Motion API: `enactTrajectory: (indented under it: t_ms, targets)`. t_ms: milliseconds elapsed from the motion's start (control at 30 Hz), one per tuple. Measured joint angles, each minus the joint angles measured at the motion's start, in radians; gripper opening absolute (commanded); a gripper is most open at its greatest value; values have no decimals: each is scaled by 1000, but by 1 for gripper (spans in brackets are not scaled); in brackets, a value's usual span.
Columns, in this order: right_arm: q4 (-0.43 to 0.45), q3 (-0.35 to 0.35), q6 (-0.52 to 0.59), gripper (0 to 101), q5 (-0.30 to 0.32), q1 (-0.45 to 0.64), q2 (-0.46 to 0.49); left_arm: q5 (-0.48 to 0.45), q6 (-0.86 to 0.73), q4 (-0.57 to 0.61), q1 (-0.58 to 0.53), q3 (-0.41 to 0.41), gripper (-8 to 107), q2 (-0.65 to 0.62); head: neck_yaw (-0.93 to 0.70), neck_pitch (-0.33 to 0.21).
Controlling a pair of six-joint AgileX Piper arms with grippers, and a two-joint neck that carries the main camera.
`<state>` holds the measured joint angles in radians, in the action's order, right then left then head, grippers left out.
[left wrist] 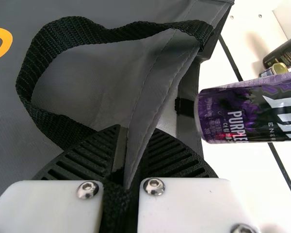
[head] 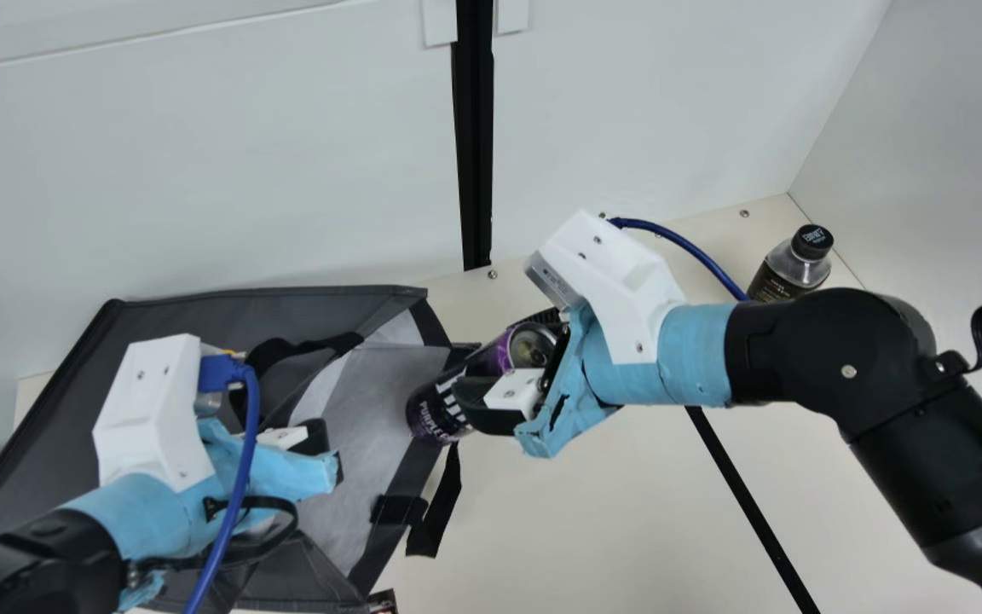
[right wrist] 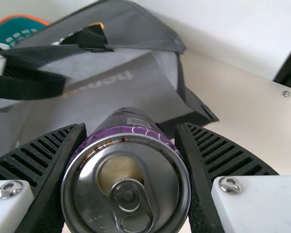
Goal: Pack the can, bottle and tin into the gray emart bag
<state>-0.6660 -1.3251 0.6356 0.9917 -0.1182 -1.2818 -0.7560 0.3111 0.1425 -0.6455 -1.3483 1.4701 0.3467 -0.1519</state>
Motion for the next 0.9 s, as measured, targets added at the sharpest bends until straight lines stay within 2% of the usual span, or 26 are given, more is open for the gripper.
enactTrajectory:
  t_ms: [400,900]
  targets:
    - [-141,83,97,0,-90,-18,1,0,0,0,0,0,10,0,2,0]
    - [-246,184,248,0,-240,-82,-31,0,0,0,0,0,10,0,2,0]
